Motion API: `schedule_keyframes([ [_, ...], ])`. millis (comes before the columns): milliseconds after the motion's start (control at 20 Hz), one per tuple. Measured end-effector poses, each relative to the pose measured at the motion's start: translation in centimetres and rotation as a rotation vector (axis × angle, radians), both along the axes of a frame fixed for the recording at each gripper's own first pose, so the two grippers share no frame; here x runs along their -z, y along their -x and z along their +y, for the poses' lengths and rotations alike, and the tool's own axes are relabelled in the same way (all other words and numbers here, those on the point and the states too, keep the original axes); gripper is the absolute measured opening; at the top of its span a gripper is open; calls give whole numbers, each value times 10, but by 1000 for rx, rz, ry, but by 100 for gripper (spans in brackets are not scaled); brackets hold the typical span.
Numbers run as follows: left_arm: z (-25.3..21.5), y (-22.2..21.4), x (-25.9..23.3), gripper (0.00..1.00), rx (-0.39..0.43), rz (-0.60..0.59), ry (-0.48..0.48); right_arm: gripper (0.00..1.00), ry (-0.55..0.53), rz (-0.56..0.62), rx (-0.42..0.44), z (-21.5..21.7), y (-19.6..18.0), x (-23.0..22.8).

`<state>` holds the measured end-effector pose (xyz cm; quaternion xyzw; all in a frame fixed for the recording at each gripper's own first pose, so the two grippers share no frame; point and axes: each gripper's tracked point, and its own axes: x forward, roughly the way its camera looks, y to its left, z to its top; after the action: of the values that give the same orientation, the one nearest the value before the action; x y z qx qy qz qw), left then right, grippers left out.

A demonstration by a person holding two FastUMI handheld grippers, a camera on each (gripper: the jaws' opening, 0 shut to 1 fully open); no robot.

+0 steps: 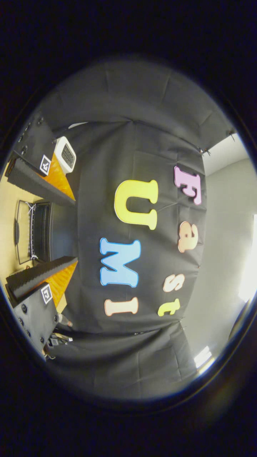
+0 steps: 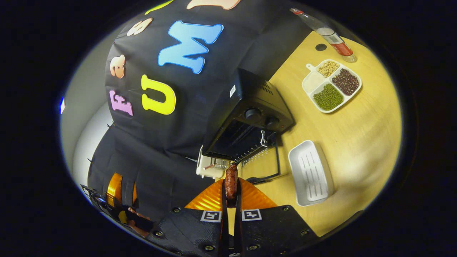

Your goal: Open the electric oven with the left hand, put the food in, and close the electric oven.

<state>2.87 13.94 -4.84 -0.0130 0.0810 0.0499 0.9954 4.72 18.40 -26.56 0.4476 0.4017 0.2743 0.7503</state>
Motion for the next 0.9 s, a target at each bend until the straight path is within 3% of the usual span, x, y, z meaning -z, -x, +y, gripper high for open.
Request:
schedule_keyframes([
  [350, 42, 17, -1, 96, 16, -4, -14, 6, -32, -12, -11, 65, -8, -1],
  [900, 126, 35, 18, 96, -21, 54, -46, 6, -11, 2, 61, 157, -87, 51],
])
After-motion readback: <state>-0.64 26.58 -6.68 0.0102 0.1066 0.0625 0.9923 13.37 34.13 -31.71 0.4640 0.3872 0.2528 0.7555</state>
